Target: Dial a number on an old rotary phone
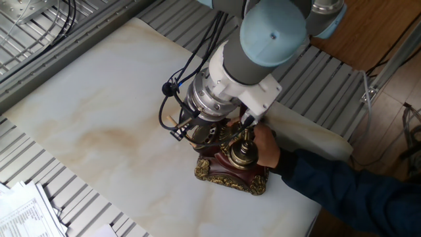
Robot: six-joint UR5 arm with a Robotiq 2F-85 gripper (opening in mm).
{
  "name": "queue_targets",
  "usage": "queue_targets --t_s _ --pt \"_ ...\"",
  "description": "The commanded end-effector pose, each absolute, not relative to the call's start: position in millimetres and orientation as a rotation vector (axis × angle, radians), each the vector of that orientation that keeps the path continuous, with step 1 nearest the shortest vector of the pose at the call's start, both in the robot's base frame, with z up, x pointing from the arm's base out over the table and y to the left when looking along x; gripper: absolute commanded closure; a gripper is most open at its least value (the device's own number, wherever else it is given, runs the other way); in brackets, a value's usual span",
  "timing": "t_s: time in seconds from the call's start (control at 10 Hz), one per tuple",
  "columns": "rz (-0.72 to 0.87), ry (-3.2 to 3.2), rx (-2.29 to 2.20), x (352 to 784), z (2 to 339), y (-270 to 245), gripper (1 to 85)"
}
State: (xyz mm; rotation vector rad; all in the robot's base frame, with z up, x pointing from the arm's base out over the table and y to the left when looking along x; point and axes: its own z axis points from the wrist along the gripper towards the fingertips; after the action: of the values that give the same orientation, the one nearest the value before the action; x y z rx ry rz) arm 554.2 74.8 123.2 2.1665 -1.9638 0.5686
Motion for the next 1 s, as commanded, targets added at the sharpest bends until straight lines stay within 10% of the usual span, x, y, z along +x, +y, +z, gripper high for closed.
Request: queue_targets --t_s 0.0,0.9 --pt "0.583 -1.899 2.256 560 130 76 84.3" --pt "0.566 -1.627 2.523 564 132 99 84.3"
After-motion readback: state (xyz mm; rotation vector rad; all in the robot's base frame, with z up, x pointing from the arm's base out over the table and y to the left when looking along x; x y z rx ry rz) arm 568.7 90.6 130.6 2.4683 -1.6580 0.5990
